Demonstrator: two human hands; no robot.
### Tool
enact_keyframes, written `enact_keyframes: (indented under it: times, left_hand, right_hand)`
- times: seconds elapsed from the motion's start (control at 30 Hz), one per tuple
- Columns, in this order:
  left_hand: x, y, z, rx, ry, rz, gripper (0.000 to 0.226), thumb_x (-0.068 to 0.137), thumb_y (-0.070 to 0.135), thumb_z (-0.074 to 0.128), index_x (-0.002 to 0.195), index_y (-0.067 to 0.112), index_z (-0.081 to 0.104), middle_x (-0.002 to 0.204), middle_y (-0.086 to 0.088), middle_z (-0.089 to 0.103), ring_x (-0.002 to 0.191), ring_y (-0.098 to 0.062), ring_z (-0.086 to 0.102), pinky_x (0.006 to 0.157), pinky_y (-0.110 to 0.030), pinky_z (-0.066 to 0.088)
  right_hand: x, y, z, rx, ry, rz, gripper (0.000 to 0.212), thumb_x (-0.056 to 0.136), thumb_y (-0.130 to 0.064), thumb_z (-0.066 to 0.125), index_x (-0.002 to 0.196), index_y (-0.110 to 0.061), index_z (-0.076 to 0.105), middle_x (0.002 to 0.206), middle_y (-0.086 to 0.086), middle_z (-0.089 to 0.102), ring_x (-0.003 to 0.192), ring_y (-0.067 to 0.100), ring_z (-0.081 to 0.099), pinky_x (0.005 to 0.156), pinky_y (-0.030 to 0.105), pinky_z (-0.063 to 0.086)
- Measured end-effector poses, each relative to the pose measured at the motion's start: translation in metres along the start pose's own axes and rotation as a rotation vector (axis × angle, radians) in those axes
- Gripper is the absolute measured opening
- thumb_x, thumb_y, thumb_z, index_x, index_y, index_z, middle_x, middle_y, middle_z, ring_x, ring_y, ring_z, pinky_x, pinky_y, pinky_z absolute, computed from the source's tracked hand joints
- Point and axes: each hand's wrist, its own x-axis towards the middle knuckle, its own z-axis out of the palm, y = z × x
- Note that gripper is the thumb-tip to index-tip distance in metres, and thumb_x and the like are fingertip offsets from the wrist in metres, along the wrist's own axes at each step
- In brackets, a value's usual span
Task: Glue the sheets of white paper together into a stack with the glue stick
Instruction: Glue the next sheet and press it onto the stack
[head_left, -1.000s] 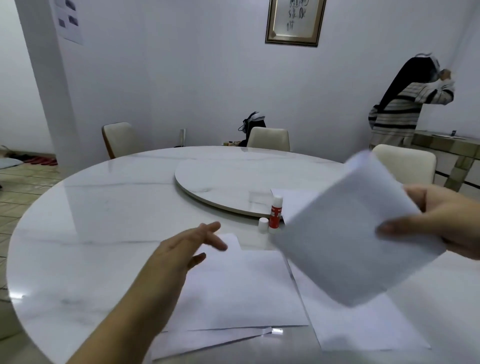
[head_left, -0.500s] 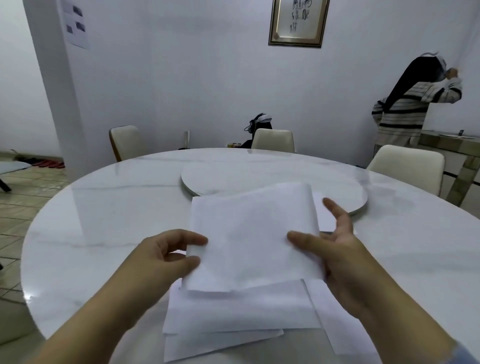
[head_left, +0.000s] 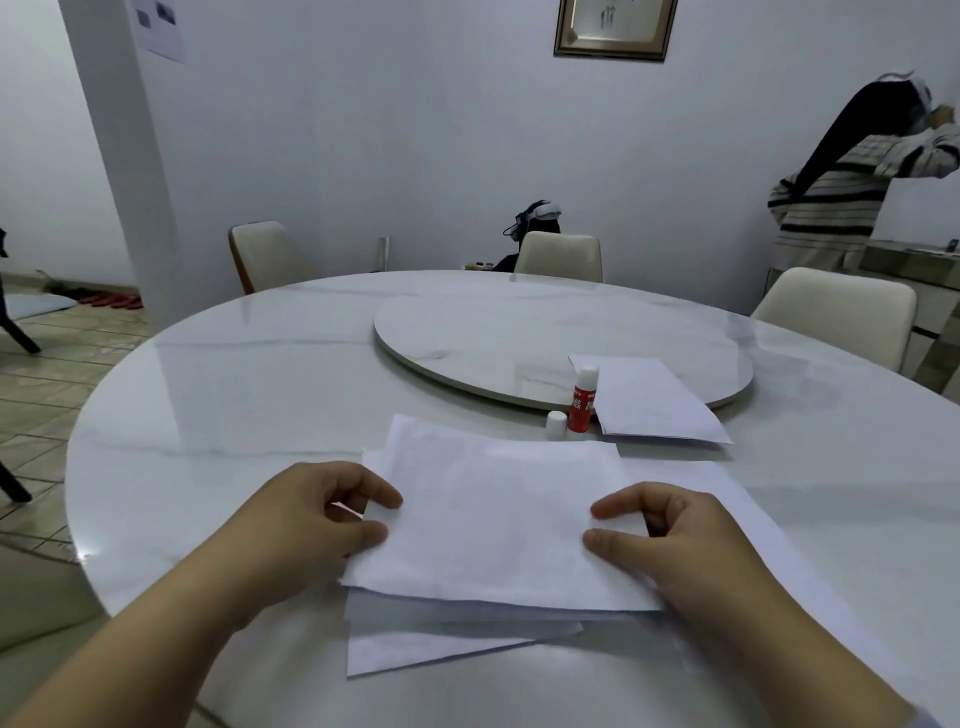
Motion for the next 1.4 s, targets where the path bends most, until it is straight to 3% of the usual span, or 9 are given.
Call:
enact_keyframes:
  times: [0.1,0.2,0.33,0.43,0.53,0.67,1.0,1.3,1.4]
  left_hand:
    - [-0.002,-0.004,0.001,0.082,0.006,0.011,0.023,0.075,0.015,0.073,0.073,0.037,0.072,0.076,0.004,0.066,0.058,0.002,0.059,0.048,-0.003,0.039]
    - [-0.005,-0.009,0.002,0.157,-0.003,0.044,0.023,0.074,0.016,0.074,0.075,0.039,0.07,0.079,0.004,0.067,0.069,0.002,0.061,0.054,-0.005,0.04]
    - [-0.007,-0.013,0.003,0.169,-0.002,0.076,0.025,0.073,0.014,0.073,0.076,0.039,0.07,0.082,0.006,0.068,0.076,0.014,0.057,0.058,-0.002,0.041]
    - [-0.007,-0.016,0.004,0.177,0.007,0.091,0.027,0.073,0.014,0.073,0.076,0.04,0.069,0.083,0.004,0.068,0.078,0.005,0.06,0.06,-0.005,0.04]
    - [-0.007,-0.017,0.005,0.18,0.019,0.107,0.027,0.074,0.014,0.073,0.076,0.041,0.069,0.082,0.005,0.067,0.078,0.002,0.06,0.061,-0.007,0.04]
    - [-0.005,-0.018,0.007,0.191,0.019,0.124,0.027,0.075,0.014,0.072,0.078,0.04,0.069,0.082,0.009,0.067,0.078,0.006,0.059,0.061,-0.003,0.039]
    - [-0.003,-0.018,0.006,0.235,-0.007,0.131,0.026,0.076,0.016,0.072,0.079,0.042,0.067,0.084,0.011,0.066,0.084,0.003,0.059,0.063,-0.006,0.038]
    - [-0.005,-0.018,0.004,0.272,0.001,0.142,0.029,0.074,0.018,0.074,0.076,0.046,0.067,0.081,0.015,0.065,0.083,0.015,0.054,0.062,-0.004,0.036]
    - [-0.006,-0.019,0.005,0.284,0.008,0.143,0.029,0.074,0.018,0.074,0.077,0.046,0.067,0.081,0.016,0.065,0.083,0.012,0.055,0.062,-0.003,0.037]
  right_hand:
    - [0.0,0.0,0.001,-0.067,-0.036,-0.001,0.021,0.065,-0.017,0.084,0.078,-0.031,0.075,0.08,0.007,0.077,0.075,0.025,0.073,0.075,0.041,0.059]
    - [0.001,-0.002,0.001,-0.125,-0.048,-0.017,0.019,0.065,-0.018,0.084,0.076,-0.031,0.074,0.09,0.022,0.073,0.083,0.038,0.07,0.082,0.051,0.054]
    - [0.002,0.0,0.002,-0.173,-0.047,-0.03,0.016,0.065,-0.02,0.084,0.074,-0.028,0.074,0.088,0.02,0.073,0.08,0.035,0.07,0.074,0.041,0.056]
    - [0.003,0.001,0.002,-0.18,-0.05,-0.033,0.016,0.065,-0.019,0.084,0.074,-0.028,0.074,0.09,0.024,0.071,0.081,0.039,0.068,0.077,0.046,0.055]
    - [0.005,0.004,0.002,-0.203,-0.039,-0.049,0.018,0.065,-0.022,0.083,0.074,-0.032,0.073,0.095,0.031,0.065,0.066,0.036,0.06,0.063,0.036,0.047]
    - [0.007,0.006,0.001,-0.202,-0.047,-0.048,0.018,0.064,-0.023,0.084,0.072,-0.034,0.072,0.069,0.015,0.055,0.059,0.02,0.051,0.056,0.027,0.038]
    - [0.006,0.005,0.002,-0.274,-0.044,-0.048,0.014,0.065,-0.023,0.084,0.073,-0.028,0.073,0.063,0.004,0.047,0.052,0.016,0.044,0.044,0.021,0.035]
    - [0.006,0.005,0.003,-0.25,-0.04,-0.052,0.017,0.064,-0.023,0.084,0.073,-0.031,0.073,0.078,0.021,0.066,0.058,0.019,0.055,0.047,0.026,0.043]
    - [0.006,0.005,0.003,-0.262,-0.041,-0.048,0.015,0.064,-0.024,0.084,0.074,-0.029,0.073,0.068,0.008,0.058,0.054,0.017,0.05,0.043,0.025,0.042]
